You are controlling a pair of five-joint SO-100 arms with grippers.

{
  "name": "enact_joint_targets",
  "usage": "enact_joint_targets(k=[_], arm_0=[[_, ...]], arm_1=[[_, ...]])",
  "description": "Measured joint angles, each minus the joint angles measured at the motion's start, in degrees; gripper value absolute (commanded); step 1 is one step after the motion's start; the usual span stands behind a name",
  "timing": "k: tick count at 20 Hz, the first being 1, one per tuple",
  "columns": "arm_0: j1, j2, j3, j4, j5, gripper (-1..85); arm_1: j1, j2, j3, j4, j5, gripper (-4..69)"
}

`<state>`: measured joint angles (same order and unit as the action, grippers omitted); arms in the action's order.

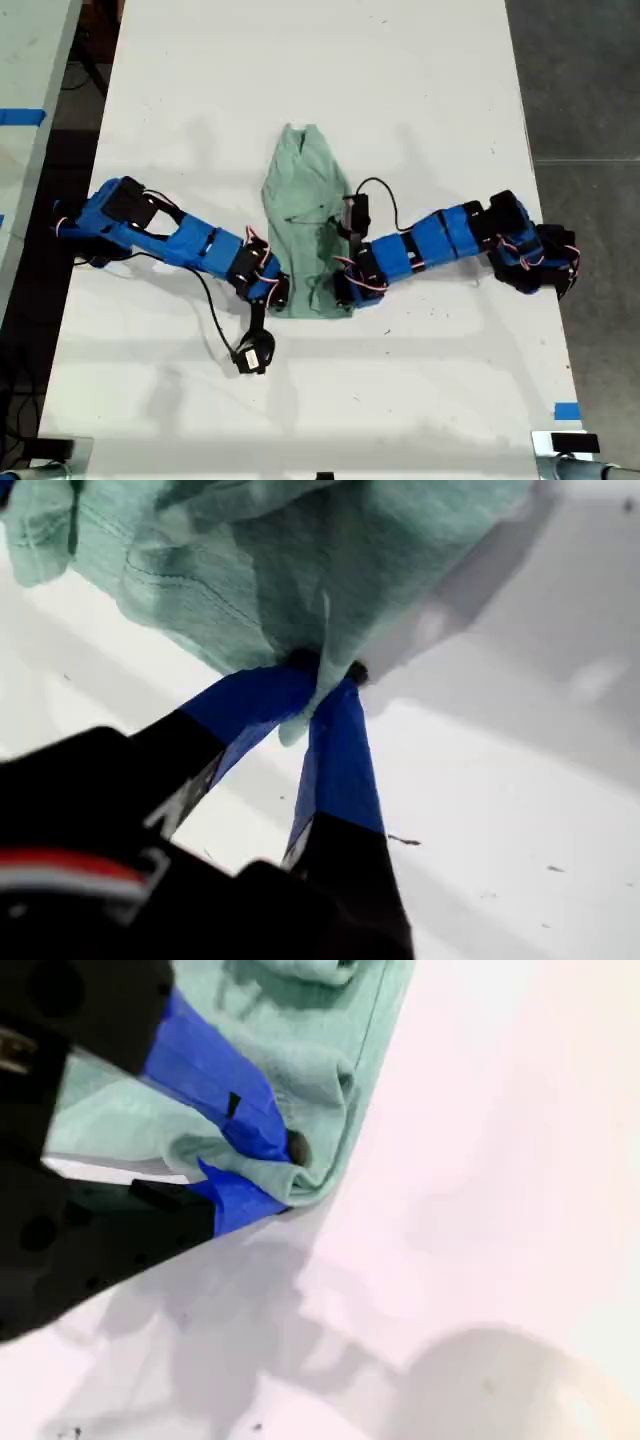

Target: Fold t shirt

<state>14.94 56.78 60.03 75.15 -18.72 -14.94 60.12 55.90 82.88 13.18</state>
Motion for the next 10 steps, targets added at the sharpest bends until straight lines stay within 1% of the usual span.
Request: enact_joint_targets(k=[2, 5, 10], arm_0=[[2.1, -0.1, -0.4, 0.0, -1.1, -0.3], [2.4, 0.9, -0.4, 0.4, -1.3, -0.3], [1.2, 10.1, -0.3, 5.1, 0.5, -0.3]], arm_1=[[-2.4, -0.5, -3.0, 0.8, 1.1, -0.8], [-2.6, -1.7, -10.5, 5.6, 0.6, -0.8], [0.2, 4.9, -12.5, 9.6, -3.8, -0.8]])
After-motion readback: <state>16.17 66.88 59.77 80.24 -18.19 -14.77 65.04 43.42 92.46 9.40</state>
